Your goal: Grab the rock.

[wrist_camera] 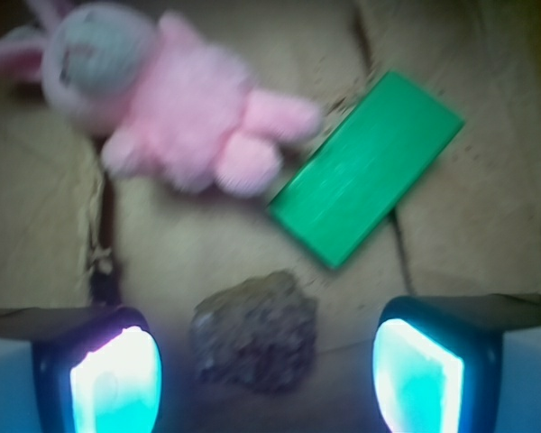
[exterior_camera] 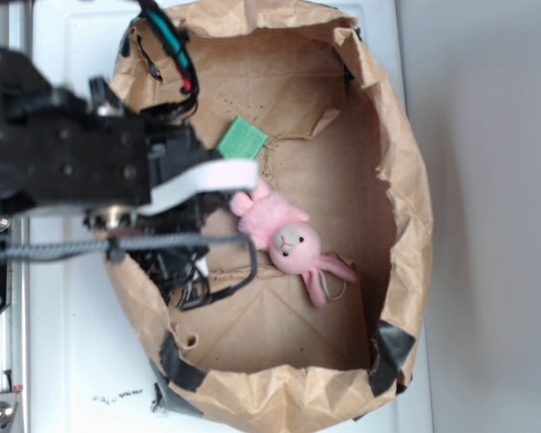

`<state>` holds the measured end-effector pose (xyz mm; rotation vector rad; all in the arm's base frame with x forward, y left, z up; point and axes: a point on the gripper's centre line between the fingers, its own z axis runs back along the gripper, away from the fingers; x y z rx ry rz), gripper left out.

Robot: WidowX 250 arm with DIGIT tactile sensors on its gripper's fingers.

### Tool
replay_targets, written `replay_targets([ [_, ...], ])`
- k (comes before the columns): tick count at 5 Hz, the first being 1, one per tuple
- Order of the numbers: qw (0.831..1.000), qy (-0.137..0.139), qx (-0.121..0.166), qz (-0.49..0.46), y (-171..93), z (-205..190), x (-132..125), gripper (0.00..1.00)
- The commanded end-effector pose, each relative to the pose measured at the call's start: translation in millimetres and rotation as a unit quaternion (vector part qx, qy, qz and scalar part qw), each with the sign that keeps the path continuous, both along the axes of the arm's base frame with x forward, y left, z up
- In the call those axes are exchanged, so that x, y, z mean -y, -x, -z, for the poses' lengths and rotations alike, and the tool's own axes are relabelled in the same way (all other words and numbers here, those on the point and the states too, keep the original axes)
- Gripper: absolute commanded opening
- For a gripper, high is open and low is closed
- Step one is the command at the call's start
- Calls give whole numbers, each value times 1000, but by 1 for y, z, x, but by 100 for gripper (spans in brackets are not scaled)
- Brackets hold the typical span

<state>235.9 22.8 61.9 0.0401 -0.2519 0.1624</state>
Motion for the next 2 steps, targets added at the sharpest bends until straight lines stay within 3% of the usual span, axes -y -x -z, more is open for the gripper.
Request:
replay_targets([
  [1, 999, -19, 34, 11, 1, 5, 12, 100],
  [2, 999, -19, 36, 11, 0, 6, 13, 100],
])
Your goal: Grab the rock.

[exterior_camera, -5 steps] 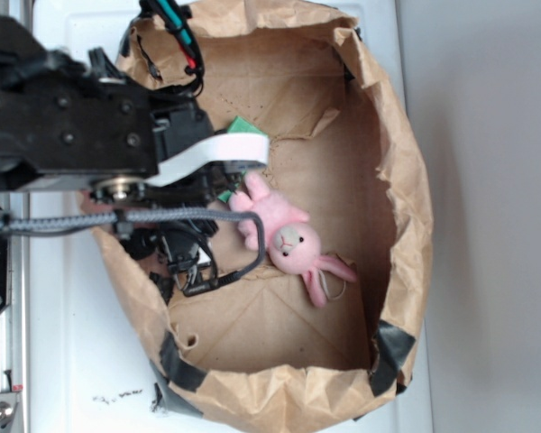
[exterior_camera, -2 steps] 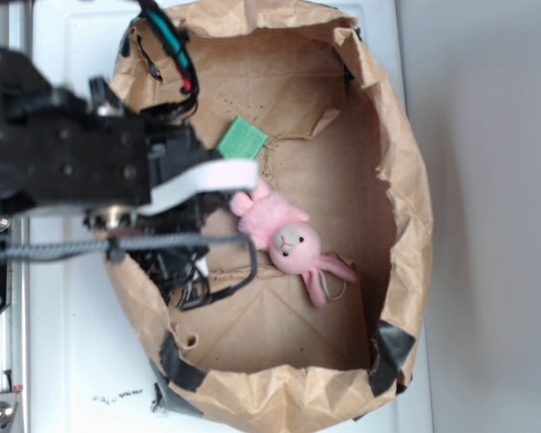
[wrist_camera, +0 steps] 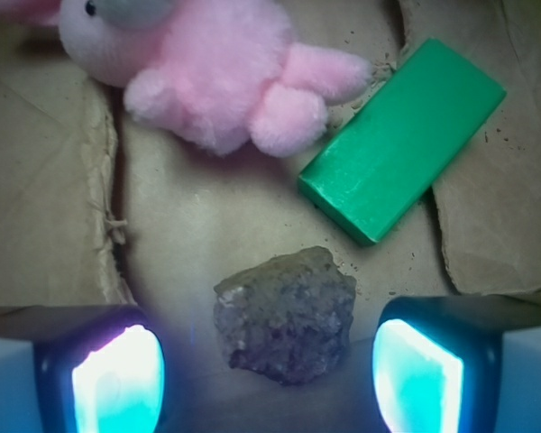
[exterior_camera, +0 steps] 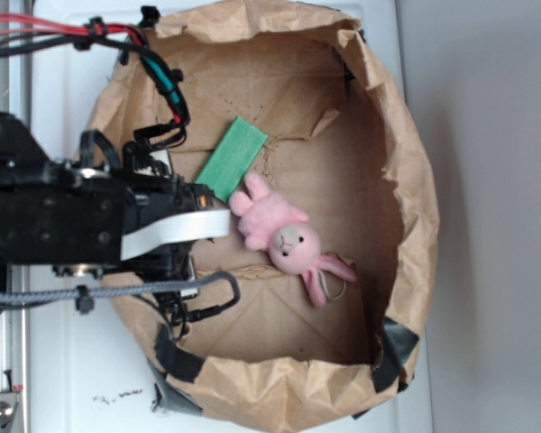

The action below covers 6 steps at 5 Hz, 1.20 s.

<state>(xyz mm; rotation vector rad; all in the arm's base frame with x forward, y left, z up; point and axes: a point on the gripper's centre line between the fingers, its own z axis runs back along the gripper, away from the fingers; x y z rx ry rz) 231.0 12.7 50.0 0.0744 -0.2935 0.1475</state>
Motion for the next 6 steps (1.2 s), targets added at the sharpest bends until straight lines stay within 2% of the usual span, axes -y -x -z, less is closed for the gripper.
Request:
replay_targets([
  [1, 1000, -5, 20, -1, -15, -2, 4, 100],
  [3, 999, -22, 31, -3, -26, 8, 4, 100],
  [6, 997, -51, 46, 22, -21, 20, 7, 100],
])
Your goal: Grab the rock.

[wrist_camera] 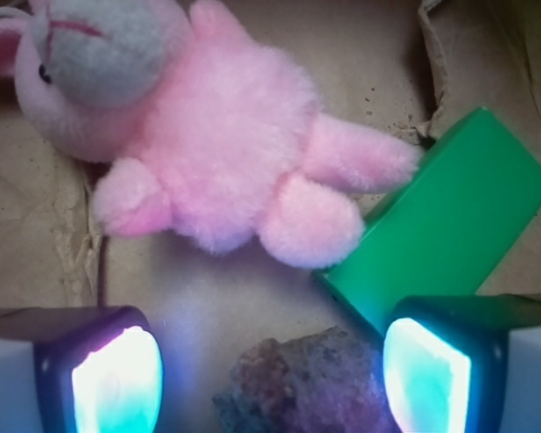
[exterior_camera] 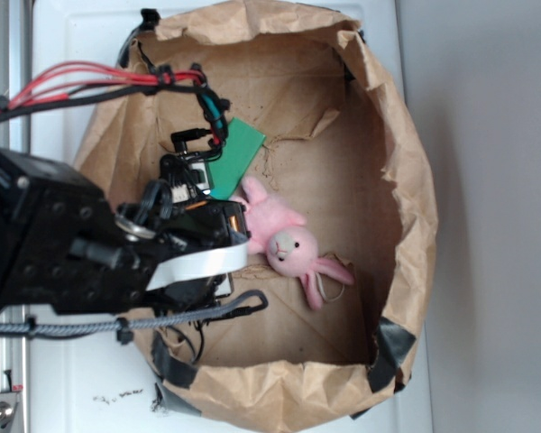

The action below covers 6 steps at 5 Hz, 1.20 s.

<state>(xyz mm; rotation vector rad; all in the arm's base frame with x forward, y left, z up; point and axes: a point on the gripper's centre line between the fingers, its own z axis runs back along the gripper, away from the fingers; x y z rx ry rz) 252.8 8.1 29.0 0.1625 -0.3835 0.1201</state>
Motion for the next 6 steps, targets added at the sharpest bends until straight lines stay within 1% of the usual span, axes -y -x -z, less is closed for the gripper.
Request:
replay_targets([
  [1, 1000, -22, 9, 18, 1, 10, 1, 100],
  [2, 1000, -24, -7, 15, -1, 16, -10, 100],
  [3, 1000, 10, -26, 12, -6, 6, -24, 100],
  [4, 997, 55, -48, -8, -18, -20, -39, 100],
  [5, 994, 90, -64, -21, -20, -55, -46, 100],
  [6, 989, 124, -80, -19, -21, -74, -51, 100],
])
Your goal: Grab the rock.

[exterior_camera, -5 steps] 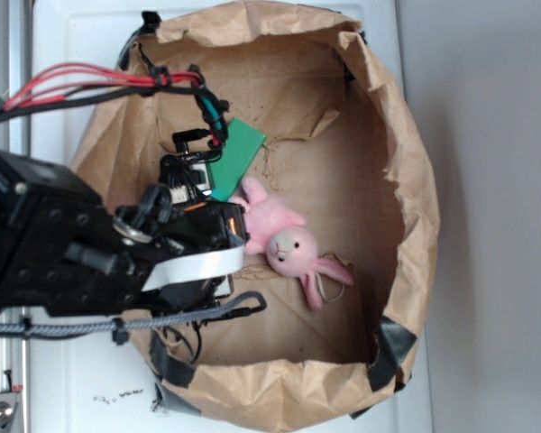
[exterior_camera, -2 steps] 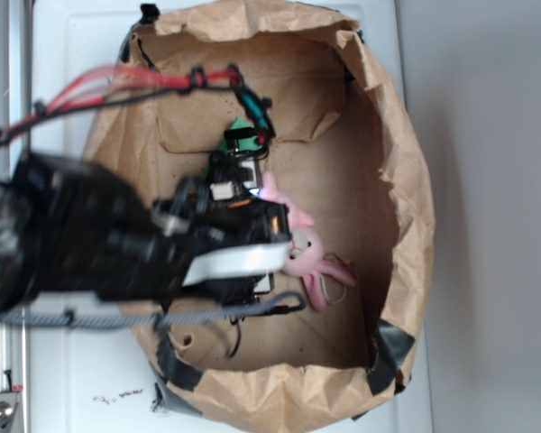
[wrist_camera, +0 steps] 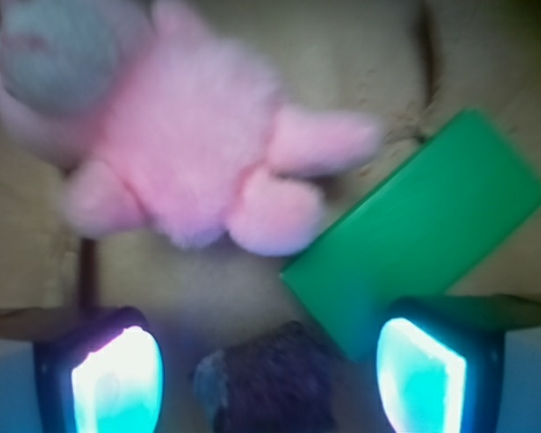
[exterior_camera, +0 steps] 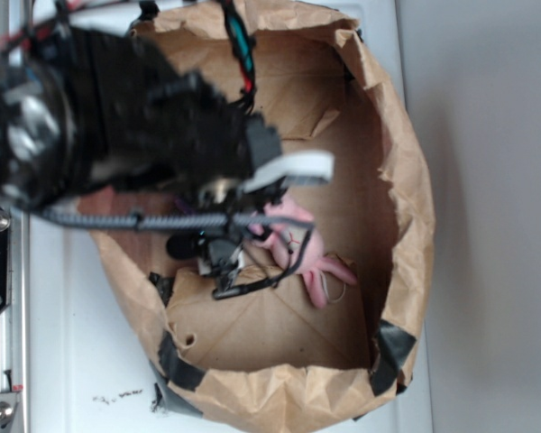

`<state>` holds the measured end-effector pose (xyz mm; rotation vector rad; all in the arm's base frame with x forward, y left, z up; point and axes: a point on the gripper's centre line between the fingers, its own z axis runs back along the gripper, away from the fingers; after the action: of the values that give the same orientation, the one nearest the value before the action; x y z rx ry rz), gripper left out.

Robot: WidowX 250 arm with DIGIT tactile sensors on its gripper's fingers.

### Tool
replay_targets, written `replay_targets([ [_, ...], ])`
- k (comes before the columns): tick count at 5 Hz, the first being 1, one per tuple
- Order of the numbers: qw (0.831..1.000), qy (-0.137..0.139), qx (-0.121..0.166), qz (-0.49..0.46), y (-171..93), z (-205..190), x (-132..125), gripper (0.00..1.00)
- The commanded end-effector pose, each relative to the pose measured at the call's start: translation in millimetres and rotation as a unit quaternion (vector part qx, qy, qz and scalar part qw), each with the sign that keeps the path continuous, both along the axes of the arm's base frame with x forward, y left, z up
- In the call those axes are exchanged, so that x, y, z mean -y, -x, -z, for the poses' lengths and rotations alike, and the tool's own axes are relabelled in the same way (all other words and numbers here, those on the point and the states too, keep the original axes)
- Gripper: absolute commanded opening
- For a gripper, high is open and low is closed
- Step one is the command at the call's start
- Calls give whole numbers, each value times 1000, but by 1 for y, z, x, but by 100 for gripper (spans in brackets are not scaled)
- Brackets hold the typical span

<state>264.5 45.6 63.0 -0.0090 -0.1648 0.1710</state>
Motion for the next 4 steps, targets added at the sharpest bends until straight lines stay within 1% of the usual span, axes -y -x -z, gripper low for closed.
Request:
replay_targets([
  [1, 999, 28, 28, -7, -6, -46, -17, 100],
  [2, 999, 42, 26, -6, -5, -50, -23, 100],
  [3, 999, 41, 30, -4, -3, -49, -22, 100],
  [4, 999, 24, 29, -5, -6, -33, -20, 100],
])
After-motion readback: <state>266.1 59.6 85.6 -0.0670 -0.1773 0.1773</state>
